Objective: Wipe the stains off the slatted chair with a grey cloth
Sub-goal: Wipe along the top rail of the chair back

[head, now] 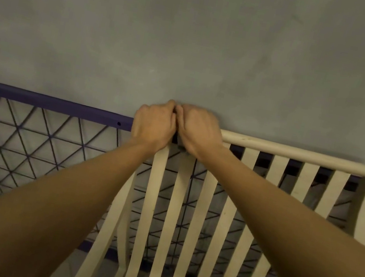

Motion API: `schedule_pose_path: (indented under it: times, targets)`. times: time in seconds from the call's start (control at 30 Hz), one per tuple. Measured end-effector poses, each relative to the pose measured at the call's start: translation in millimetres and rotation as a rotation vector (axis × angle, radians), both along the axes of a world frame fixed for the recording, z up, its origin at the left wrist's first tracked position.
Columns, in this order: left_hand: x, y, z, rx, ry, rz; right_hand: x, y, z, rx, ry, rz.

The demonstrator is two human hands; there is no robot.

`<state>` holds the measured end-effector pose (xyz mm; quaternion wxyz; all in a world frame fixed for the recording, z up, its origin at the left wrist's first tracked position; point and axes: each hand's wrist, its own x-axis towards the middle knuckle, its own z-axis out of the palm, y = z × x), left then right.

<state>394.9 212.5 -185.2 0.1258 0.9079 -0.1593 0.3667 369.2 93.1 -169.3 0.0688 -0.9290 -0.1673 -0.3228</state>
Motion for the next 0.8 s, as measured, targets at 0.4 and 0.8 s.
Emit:
schedule_pose_path:
  times: [0.4, 0.8]
  targets:
    - [-4, -6, -16, -0.172, 0.004, -0.147, -1, -14, 7, -0.121, 0.330, -0.125]
    - [-28, -44, 20, -0.854, 0.630, -0.467, -22, -51, 44, 1.180, 0.515, 0.210]
